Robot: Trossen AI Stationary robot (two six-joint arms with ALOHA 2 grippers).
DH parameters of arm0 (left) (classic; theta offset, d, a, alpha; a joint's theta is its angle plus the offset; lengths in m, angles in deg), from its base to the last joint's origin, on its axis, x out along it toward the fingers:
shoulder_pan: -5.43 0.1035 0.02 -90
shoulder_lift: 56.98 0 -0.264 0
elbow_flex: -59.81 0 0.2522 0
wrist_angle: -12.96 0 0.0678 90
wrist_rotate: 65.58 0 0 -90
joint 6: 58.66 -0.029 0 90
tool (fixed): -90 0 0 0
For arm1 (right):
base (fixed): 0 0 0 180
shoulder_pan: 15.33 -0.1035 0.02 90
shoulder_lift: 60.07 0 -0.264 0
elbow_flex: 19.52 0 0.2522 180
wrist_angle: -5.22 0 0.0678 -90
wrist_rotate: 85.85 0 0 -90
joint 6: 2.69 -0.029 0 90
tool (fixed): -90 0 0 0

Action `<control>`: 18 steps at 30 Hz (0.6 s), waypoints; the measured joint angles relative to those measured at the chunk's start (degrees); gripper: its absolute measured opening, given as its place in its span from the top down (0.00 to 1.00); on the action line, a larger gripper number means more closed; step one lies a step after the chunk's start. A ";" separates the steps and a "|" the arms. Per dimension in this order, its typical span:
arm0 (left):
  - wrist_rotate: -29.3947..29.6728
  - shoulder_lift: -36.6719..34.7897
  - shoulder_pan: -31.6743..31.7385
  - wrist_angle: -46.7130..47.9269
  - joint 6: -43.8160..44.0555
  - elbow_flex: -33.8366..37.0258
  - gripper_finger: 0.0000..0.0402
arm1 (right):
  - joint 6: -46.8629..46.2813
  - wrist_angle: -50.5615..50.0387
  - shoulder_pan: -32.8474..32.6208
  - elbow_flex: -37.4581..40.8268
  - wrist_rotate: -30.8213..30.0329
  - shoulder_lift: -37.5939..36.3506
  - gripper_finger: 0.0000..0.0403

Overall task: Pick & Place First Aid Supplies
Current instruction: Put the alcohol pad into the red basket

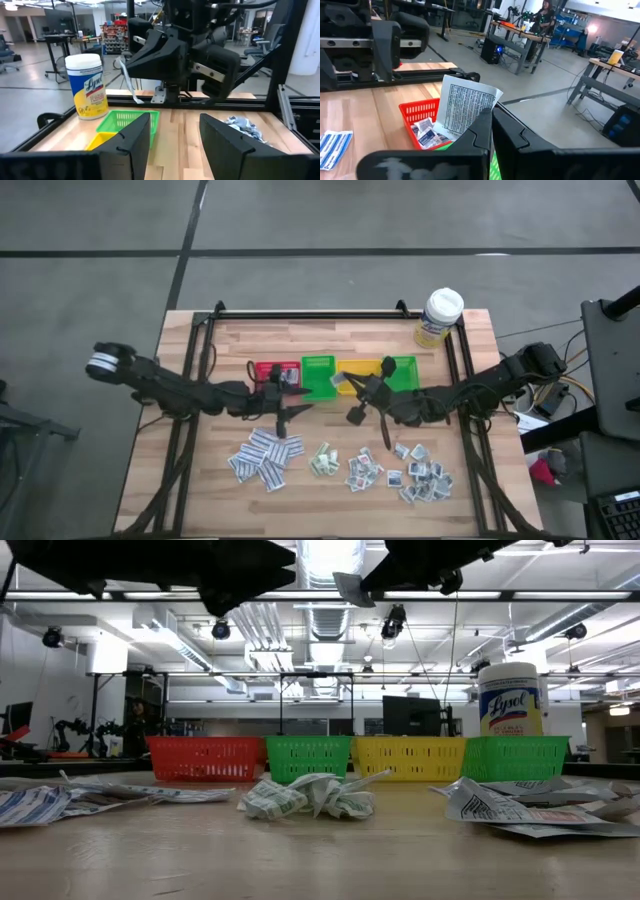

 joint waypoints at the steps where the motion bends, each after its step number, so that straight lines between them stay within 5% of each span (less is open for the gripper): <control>1: 0.23 0.65 0.24 0.02 0.07 -0.56 0.58 | 0.19 0.00 -0.17 0.00 0.00 0.00 0.98; 18: 1.40 10.12 3.19 0.03 4.61 -9.85 0.58 | 2.24 0.61 -0.96 0.00 0.04 0.02 0.98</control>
